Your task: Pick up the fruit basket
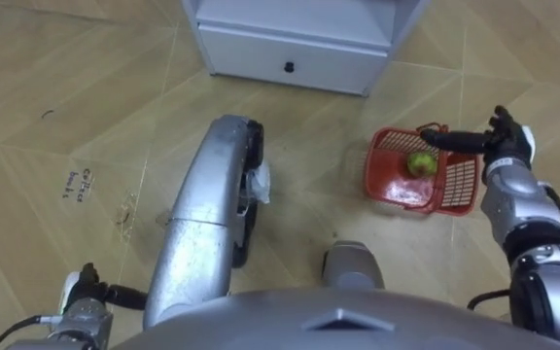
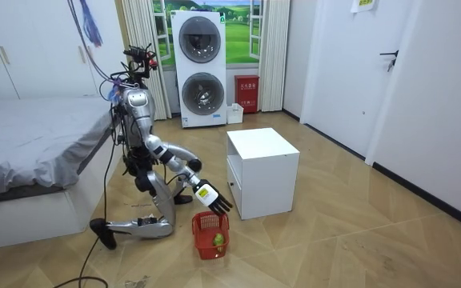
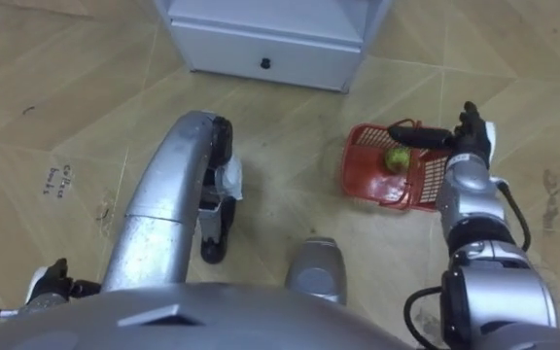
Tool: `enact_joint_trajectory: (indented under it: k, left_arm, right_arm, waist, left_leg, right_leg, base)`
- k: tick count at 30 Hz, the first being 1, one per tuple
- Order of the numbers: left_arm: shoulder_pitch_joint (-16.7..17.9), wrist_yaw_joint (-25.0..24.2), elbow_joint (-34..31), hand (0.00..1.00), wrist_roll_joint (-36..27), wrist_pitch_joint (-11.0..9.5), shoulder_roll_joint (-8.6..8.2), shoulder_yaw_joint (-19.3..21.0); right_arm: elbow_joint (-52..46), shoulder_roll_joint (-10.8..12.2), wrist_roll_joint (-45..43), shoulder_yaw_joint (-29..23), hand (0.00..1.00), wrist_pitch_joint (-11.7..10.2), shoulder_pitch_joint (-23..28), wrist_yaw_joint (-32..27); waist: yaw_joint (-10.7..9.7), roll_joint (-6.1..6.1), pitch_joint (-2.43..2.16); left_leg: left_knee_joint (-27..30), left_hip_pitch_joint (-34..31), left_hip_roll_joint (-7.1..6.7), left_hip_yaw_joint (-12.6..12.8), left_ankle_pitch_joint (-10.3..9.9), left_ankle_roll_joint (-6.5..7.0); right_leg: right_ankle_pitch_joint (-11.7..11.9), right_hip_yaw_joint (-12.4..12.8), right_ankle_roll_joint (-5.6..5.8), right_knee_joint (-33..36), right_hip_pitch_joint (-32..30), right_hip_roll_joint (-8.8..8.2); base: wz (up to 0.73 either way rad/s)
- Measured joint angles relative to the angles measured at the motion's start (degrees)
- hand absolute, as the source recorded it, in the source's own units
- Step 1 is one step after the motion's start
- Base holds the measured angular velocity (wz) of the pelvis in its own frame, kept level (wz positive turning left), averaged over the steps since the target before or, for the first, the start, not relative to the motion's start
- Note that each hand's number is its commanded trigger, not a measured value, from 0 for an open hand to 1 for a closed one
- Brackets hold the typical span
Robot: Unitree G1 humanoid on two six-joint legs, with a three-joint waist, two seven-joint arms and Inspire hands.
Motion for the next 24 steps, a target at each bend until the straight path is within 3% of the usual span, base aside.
enact_joint_trajectory:
  k: [5, 11, 16, 24]
  left_arm:
    - [-0.2, -0.9, -0.1, 0.00, 0.0, 0.2, 0.00, -0.9]
    - [-0.4, -1.9, -0.1, 0.00, 0.0, 0.4, 0.13, -2.9]
    - [-0.9, -2.0, 0.0, 0.00, -0.1, 0.3, 0.23, -4.4]
    - [-0.9, -3.3, -0.1, 0.00, -1.2, 0.5, 0.67, -4.4]
  right_arm:
    - [-1.0, -2.0, -0.1, 0.0, 0.00, 0.0, 0.0, -1.5]
    - [-0.1, -2.1, 0.2, 0.1, 0.00, 0.1, -0.5, -1.9]
    - [3.0, -3.6, 1.2, 0.2, 0.00, 0.1, -2.2, -0.9]
    - [8.6, -4.2, 8.9, 1.5, 0.00, 0.9, -3.4, 2.7]
  waist:
    - [-0.1, -0.06, 0.02]
    - [-0.2, -0.33, 0.15]
    - [0.2, 0.67, 0.47]
    - [0.4, 1.23, 0.43]
  left_leg:
    - [-0.3, 0.0, -0.05, 0.0, 0.0, -0.39]
    - [-0.1, -0.2, -0.06, 0.1, 0.0, -0.38]
    - [-0.1, -1.1, -0.06, 0.3, 0.0, -0.34]
    - [-0.8, -1.7, 0.01, 1.1, 0.0, -0.41]
  right_leg:
    - [-0.1, 0.0, -0.12, 0.2, -0.1, -0.08]
    - [-0.1, 0.0, -0.11, 0.3, -0.1, -0.16]
    - [-0.1, 0.0, -0.11, 0.5, -1.0, -0.37]
    - [-0.1, 0.6, -0.11, 0.4, -2.5, -1.13]
  base:
    - [0.00]
    - [0.00]
    - [0.00]
    - [0.00]
